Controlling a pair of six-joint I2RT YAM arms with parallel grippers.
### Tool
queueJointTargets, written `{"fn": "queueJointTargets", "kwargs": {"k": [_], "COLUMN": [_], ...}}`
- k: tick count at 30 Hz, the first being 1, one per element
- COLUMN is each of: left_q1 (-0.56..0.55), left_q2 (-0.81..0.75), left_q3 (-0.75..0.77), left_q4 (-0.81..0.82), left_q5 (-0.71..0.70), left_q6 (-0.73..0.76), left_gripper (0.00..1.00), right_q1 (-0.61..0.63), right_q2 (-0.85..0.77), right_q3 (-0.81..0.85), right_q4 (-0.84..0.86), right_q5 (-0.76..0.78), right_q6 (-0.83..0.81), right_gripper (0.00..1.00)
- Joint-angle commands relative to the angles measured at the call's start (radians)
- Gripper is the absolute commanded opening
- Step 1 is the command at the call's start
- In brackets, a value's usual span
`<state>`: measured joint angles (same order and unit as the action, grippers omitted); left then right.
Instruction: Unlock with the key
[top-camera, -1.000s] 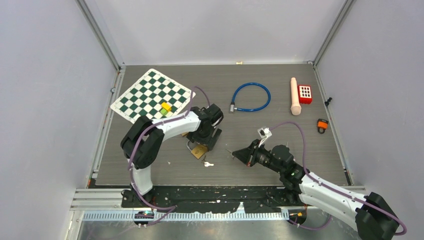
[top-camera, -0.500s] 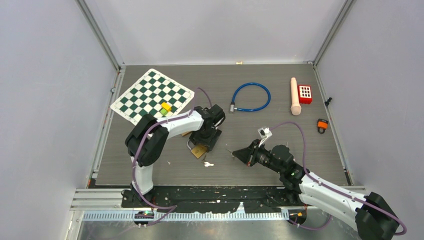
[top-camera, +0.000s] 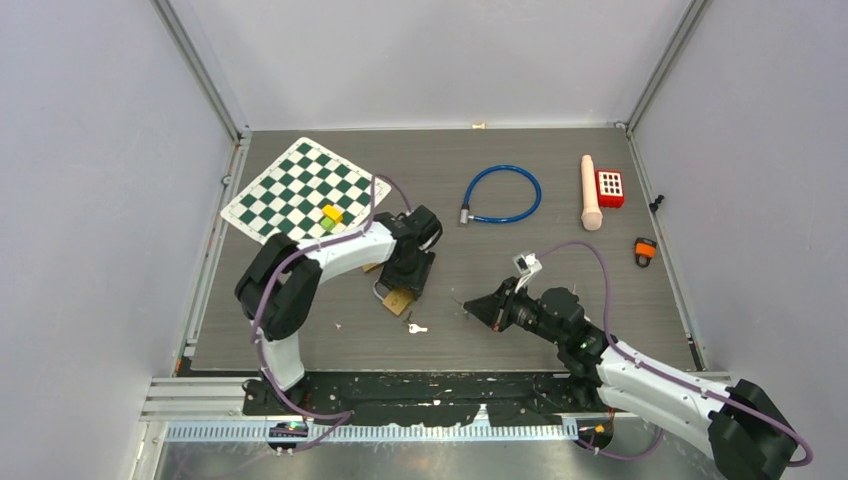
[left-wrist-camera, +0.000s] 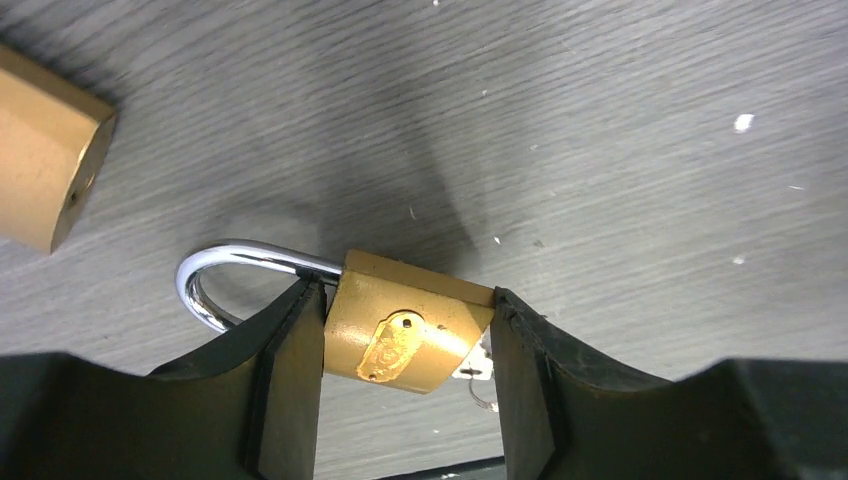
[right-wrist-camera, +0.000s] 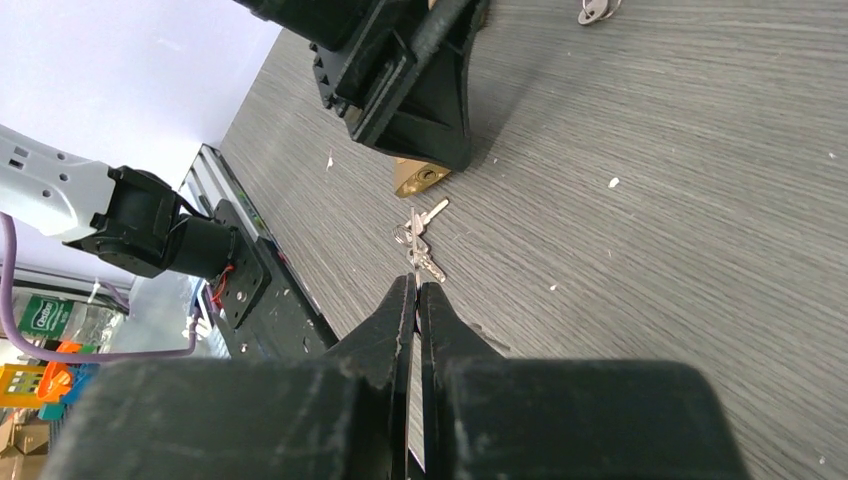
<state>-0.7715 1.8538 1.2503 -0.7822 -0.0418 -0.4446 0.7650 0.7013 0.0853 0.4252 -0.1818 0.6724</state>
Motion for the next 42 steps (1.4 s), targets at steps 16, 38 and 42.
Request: {"fn": "queueJointTargets", "kwargs": {"k": [16, 38, 42], "left_q1": [0.105, 0.106, 0.104], "left_q2": [-0.503, -0.565, -0.567], "left_q3": [-0.221, -0.275, -0.283], "left_q4": [0.307, 0.407, 0.42], "left_q5": [0.237, 0.268, 0.274], "left_q6": [-0.383, -0.437, -0.44], "left_gripper": [0.0, 0.0, 0.0], "right_q1": [0.064, 0.07, 0.07], "right_q2": [0.268, 0.373, 0.373], "right_q3": [0.337, 0.452, 0.448], "right_q4": [-0.04, -0.178, -0.161], "right_q5": [-0.052, -0.051, -0.053], "right_q6": [0.005, 0.012, 0.017], "right_gripper": [0.05, 0.05, 0.05]}}
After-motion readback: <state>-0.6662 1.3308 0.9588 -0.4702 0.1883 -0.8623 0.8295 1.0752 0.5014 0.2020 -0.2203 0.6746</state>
